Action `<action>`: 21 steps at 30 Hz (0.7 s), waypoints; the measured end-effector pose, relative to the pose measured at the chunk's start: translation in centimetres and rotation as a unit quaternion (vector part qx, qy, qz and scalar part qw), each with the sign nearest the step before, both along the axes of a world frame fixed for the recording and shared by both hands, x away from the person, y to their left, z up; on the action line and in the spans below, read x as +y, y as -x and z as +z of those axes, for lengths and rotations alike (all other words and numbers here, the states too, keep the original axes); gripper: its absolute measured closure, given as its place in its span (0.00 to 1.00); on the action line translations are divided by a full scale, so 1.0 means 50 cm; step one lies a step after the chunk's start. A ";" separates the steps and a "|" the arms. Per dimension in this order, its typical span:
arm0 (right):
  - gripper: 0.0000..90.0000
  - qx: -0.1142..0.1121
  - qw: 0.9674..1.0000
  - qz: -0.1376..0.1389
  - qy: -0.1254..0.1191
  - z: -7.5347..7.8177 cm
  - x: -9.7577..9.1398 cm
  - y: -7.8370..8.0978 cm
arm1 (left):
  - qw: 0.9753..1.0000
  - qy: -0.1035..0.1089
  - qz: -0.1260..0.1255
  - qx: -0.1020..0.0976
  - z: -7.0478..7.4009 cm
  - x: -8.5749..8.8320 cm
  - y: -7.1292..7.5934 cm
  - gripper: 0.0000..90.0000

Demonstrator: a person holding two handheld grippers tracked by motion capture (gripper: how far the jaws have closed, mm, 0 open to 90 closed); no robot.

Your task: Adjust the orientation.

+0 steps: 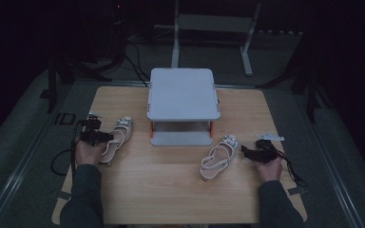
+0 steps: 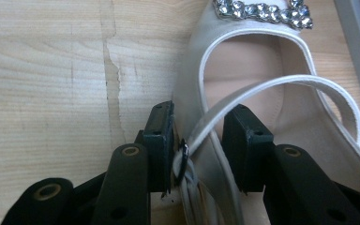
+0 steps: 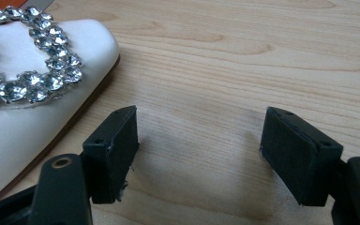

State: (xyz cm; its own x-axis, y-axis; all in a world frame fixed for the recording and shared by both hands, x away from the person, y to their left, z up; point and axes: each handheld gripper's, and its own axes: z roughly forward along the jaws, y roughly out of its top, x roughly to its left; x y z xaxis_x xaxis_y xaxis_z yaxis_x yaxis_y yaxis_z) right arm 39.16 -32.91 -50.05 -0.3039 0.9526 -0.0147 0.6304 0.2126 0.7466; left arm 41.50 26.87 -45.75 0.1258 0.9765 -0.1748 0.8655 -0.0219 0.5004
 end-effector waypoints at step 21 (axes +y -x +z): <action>0.31 0.000 1.000 0.000 0.000 0.000 0.000 0.000 | 0.997 0.061 0.051 0.011 -0.006 0.022 -0.002 0.90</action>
State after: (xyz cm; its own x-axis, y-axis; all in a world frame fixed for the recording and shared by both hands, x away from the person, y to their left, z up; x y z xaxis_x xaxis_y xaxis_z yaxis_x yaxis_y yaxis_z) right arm 39.16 -32.91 -50.05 -0.3039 0.9526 -0.0142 0.6305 0.2123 0.7466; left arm 41.62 27.95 -46.07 0.0225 0.9553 -0.2949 0.8709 0.1261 0.4749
